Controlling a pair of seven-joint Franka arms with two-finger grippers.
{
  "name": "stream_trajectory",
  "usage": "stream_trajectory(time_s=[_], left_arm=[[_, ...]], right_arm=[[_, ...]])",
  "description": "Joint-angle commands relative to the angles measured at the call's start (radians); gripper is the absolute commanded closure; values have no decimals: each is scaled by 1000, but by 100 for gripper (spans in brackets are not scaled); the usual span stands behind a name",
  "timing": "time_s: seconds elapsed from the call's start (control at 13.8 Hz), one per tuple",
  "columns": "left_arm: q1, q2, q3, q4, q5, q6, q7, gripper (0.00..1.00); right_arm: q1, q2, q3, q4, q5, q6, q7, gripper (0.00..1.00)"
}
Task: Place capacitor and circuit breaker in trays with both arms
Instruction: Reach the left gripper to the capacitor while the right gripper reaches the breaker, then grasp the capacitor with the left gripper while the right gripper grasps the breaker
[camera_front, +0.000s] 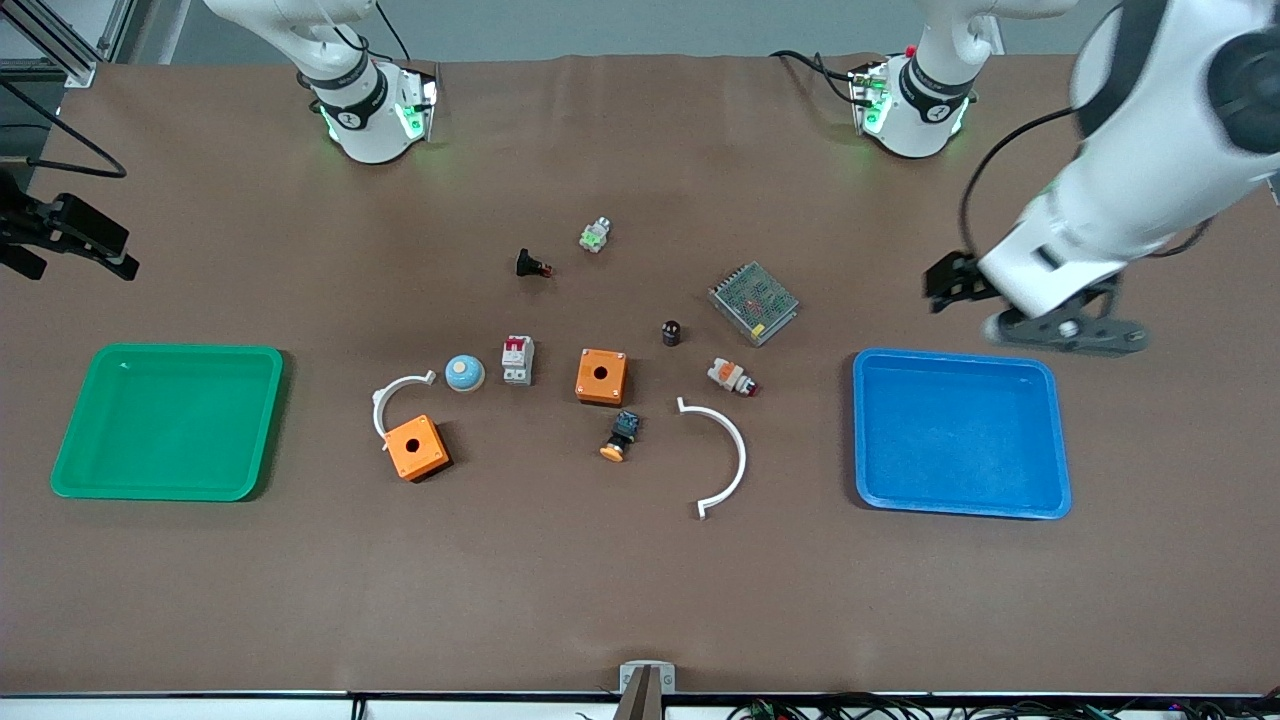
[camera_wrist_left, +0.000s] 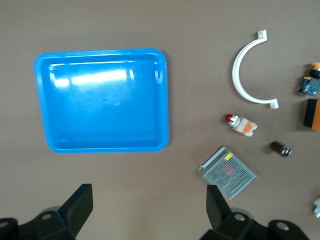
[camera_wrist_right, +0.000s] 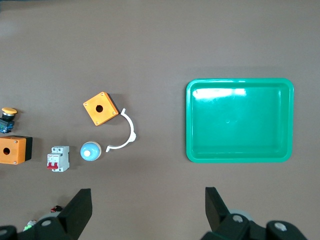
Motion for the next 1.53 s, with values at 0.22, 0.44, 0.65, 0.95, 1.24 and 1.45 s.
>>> stream_trajectory(time_s=[0.22,0.44,0.65,0.95,1.24,1.45], left_arm=[[-151,114,-3,-64,0,196,-348,0],[-242,183,-5,-117,0,333,-601,0],[-328,290,-3,-116,0,433,-834,1],[-411,408,-5,-113,38,529,-1083,3],[-451,482,-5,-119,38,585,-1200,11],[-464,514,-6,-130,28,651,-1213,20]], right_arm=[[99,92,10,22,-20,2,3,0],[129,116,10,22,-5,1,5,0],[225,145,10,-2,-17,-10,16,0],[365,196,11,-65,0,31,100,0],[457,199,13,-258,35,278,281,0],[524,245,11,-410,38,546,373,0]])
